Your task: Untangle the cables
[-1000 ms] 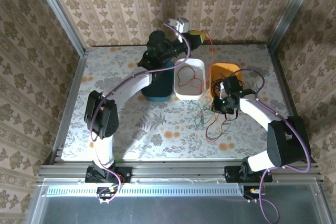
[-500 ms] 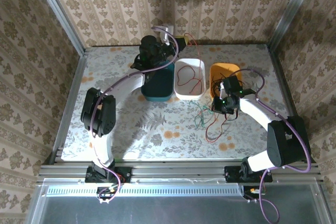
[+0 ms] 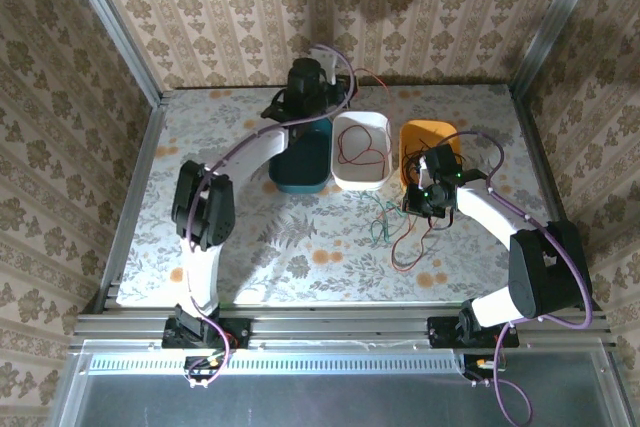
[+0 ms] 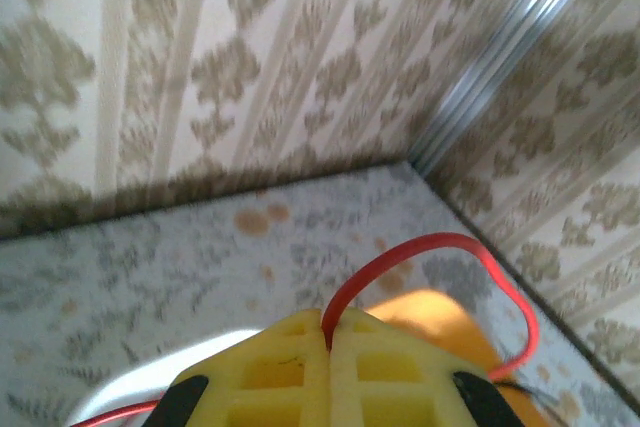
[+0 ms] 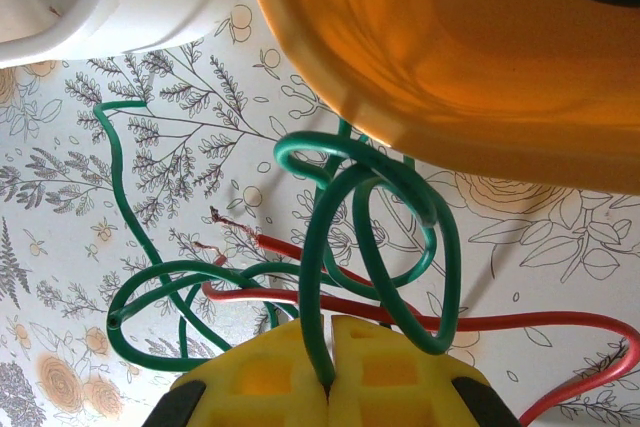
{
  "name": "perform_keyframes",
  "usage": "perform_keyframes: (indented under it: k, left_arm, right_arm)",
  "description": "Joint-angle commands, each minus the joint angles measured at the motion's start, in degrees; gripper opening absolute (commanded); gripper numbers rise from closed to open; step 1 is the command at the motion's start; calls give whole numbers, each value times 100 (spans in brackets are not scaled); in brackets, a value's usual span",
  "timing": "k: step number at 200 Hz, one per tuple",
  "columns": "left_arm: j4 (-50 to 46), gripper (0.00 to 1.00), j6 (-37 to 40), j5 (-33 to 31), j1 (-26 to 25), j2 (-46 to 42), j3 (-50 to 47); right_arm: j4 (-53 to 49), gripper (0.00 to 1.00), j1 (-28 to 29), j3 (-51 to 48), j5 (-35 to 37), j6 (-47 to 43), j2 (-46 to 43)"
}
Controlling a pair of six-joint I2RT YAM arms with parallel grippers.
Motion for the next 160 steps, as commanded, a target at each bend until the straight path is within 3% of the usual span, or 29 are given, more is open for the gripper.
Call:
perform_keyframes:
  k: [1, 148, 160]
  left_arm:
    - [-854, 0, -140, -27, -27, 340, 261]
    - [-1236, 0, -1881, -2, 70, 512, -736]
    - [-1259, 13, -1957, -35, 71, 512, -716]
  right_arm:
    - [-157, 0, -31, 69, -16, -98, -80]
    - [-138, 0, -31, 44, -103, -85, -1]
    - [-138, 0, -30, 54, -123, -85, 22]
